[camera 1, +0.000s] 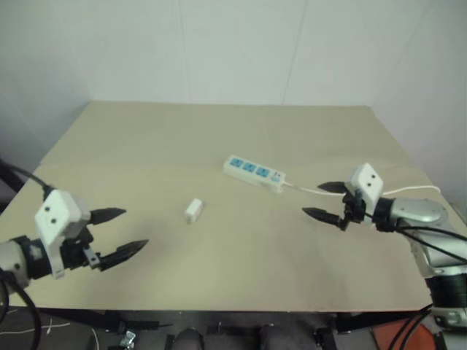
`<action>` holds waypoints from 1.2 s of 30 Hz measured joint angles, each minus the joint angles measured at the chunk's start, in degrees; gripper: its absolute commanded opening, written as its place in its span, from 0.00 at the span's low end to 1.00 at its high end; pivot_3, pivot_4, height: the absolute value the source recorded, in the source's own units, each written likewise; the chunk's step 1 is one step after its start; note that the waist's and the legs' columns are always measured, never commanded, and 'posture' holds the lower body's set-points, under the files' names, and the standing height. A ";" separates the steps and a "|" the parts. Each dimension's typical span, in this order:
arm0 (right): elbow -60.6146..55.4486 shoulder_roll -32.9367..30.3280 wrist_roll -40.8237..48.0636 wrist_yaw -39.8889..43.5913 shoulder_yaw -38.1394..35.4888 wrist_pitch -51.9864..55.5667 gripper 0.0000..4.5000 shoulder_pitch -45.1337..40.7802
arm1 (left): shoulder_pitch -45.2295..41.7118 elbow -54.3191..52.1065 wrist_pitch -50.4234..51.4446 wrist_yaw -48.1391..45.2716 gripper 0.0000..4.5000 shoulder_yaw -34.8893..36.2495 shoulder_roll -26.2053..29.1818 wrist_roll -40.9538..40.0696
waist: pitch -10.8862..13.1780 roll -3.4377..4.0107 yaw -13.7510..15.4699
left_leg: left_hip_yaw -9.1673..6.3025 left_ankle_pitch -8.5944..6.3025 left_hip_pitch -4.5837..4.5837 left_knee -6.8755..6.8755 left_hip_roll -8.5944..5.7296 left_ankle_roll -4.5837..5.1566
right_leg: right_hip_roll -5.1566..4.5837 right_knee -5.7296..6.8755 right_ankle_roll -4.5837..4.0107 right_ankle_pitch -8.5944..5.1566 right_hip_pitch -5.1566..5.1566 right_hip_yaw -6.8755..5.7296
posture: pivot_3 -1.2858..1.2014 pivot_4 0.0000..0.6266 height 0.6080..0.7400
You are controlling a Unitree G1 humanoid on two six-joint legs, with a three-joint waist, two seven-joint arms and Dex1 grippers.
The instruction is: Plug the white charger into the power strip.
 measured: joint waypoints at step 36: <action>71.10 15.50 -27.12 -1.42 17.44 -22.13 1.00 -45.14 | -10.09 6.10 -2.54 -0.27 0.99 -11.11 0.35 1.26 | 0.13 0.16 -1.53 | 0.03 0.01 -0.29 -0.20 0.02 -0.01 | 0.06 0.07 -0.51 0.32 -0.44 0.05 | 0.52 0.24 1.00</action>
